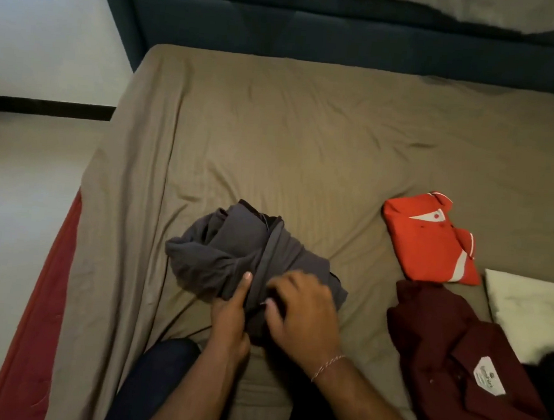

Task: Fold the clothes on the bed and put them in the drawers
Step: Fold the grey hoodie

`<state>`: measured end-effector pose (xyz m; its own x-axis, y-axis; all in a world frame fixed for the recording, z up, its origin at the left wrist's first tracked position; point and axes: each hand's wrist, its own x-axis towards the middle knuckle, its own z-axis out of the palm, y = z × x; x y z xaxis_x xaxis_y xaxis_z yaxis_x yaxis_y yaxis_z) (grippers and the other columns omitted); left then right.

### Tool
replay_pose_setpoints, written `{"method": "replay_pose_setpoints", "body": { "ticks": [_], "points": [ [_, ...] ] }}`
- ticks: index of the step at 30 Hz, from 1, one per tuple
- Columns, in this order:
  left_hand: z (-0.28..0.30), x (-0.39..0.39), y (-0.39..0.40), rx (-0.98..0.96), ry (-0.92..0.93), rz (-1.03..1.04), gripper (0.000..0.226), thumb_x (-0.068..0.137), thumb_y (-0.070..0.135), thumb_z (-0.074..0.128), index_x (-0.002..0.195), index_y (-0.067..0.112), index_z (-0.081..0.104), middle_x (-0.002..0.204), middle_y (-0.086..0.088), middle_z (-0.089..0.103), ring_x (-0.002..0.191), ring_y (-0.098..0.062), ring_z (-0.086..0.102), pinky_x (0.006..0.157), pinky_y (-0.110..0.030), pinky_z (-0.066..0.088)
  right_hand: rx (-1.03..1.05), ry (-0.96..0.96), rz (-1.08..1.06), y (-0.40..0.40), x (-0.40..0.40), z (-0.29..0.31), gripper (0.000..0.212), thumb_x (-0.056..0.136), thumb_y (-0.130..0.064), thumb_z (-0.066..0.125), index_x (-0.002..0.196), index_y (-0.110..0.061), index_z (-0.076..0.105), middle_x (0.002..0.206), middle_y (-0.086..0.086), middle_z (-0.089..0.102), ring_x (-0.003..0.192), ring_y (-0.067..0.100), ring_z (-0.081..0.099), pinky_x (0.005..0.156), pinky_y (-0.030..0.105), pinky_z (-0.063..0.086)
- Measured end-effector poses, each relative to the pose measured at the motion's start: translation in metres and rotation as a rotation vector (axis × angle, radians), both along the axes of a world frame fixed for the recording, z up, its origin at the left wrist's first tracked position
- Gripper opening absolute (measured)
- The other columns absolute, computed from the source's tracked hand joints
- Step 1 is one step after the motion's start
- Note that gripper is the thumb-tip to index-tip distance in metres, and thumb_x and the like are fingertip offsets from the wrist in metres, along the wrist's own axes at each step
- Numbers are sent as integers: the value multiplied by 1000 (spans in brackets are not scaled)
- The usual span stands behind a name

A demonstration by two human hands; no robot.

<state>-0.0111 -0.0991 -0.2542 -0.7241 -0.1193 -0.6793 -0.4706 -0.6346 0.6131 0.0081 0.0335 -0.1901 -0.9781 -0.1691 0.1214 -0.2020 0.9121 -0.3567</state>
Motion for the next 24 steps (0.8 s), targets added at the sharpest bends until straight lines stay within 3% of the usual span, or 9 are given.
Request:
{"method": "replay_pose_setpoints", "body": {
  "ticks": [2,3,5,7,12,17,20,22,24],
  "points": [
    [-6,-4,1,-62,31,45,48,83,25,87,126,24,66,121,-7,76,103,-28,76,87,-51,62,-125,21,-231,27,-18,-3,43,86,-48,66,124,-30,60,124,-5,56,111,20,54,93,40,48],
    [-8,-7,-1,-69,48,40,42,86,20,84,124,26,67,122,-7,76,104,-28,76,90,-52,61,-205,-90,-310,42,-28,-4,57,85,-52,71,135,-28,56,134,-2,54,120,22,52,101,41,46],
    [-13,-13,-6,-83,67,23,44,86,18,83,127,25,67,124,-6,75,107,-28,75,95,-54,59,-497,-412,-334,62,-43,-13,80,82,-53,80,150,-30,45,148,-5,50,133,19,50,110,33,43],
    [-15,-23,-6,-88,122,-11,54,82,21,84,132,22,65,124,-6,75,112,-31,73,98,-55,58,-786,-540,-258,69,-47,-26,79,78,-49,87,146,-38,47,143,-16,57,130,12,57,107,25,48],
    [6,-93,32,-71,274,-92,62,79,23,80,138,15,61,131,-9,72,119,-33,69,106,-55,51,-1057,-249,-428,83,-70,-36,79,67,-59,91,137,-46,55,131,-20,67,119,3,65,104,37,55],
    [28,-209,111,9,363,-300,54,81,25,78,133,16,65,127,-9,74,115,-30,72,97,-48,59,-844,-9,-629,148,-138,-10,87,67,-67,83,142,-35,53,136,-11,62,126,11,60,108,41,50],
    [23,-266,153,-42,282,-392,52,90,18,77,138,8,61,129,-15,72,117,-34,70,103,-51,56,-465,-137,-731,184,-176,-7,87,74,-65,79,147,-27,49,142,4,56,132,27,53,109,46,46],
    [15,-294,174,-428,135,-413,62,93,19,76,146,5,50,142,-21,60,127,-36,61,110,-50,49,-83,-189,-777,195,-198,-12,99,78,-64,75,157,-19,35,160,14,36,146,34,35,118,48,34],
    [13,-300,177,-977,253,-431,79,90,27,73,158,11,35,157,-19,42,141,-34,44,120,-46,36,-7,-169,-700,190,-215,-20,117,77,-68,72,164,-20,11,170,14,12,155,34,16,125,51,20]
  ]
}}
